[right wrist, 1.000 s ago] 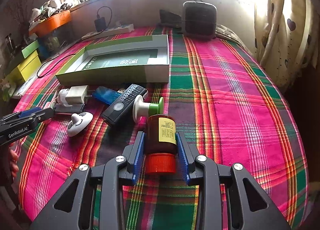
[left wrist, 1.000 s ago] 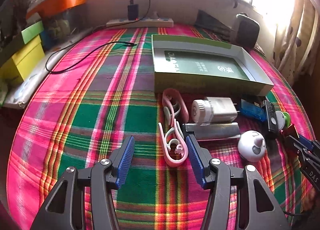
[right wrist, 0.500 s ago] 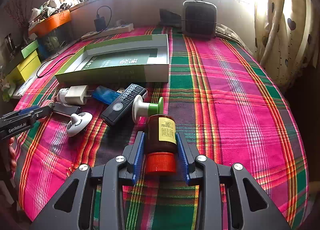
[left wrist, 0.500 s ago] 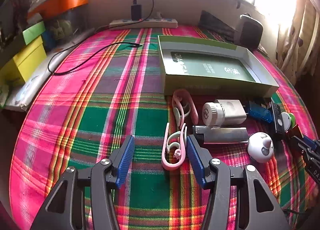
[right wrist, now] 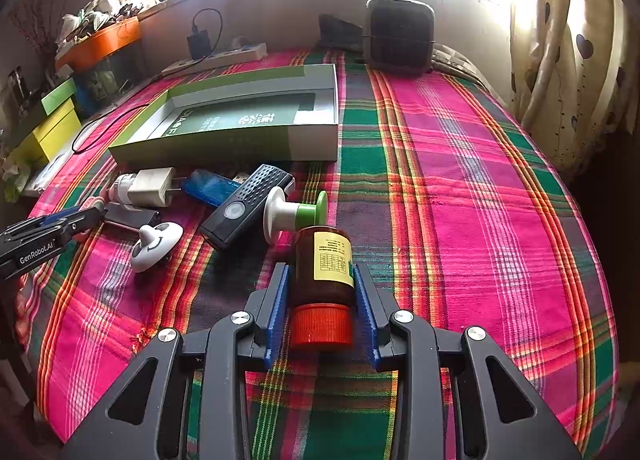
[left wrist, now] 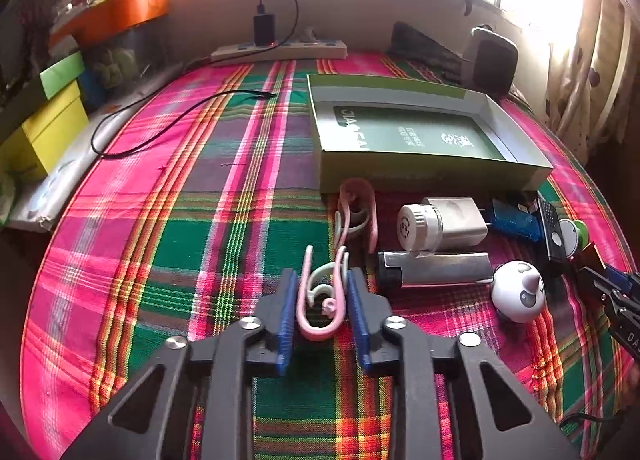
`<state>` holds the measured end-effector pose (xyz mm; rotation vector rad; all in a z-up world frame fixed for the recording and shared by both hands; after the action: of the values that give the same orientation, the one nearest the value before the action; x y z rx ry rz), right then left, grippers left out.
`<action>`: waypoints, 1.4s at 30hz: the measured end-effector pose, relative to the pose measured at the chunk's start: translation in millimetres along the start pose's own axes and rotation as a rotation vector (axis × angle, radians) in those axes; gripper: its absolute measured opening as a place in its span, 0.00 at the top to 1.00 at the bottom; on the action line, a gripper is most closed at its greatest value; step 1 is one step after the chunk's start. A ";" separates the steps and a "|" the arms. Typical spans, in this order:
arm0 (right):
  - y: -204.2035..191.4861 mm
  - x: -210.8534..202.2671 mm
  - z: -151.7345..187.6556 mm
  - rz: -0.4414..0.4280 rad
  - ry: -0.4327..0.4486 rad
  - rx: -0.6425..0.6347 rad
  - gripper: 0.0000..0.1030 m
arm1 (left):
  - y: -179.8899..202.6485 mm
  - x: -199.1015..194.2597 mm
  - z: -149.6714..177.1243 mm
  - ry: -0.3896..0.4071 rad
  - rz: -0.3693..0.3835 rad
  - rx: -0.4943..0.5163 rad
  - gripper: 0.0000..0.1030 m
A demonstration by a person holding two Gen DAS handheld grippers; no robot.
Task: Organize rigid objects
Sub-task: 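Carry pink hook with left gripper while right gripper carries bottle over green box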
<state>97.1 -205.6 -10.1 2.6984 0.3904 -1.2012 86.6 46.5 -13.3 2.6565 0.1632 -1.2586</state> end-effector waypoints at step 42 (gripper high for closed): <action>-15.8 -40.4 -15.6 0.041 0.120 -0.070 0.68 | 19.4 -53.9 -9.5 0.093 0.082 0.041 0.79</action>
<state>77.3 -193.4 29.8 2.7122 0.3841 -0.9982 63.3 29.0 36.8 2.7277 0.0420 -1.1263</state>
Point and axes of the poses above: each gripper's, at about its wrist camera, not at the fingertips, and x roughly the way its jaws point, y to its right, z to its underside, the point moved 2 cm from there along x, roughly the way its jaws point, and after that the axes turned 8 degrees about -x, right-handed, at the moved point
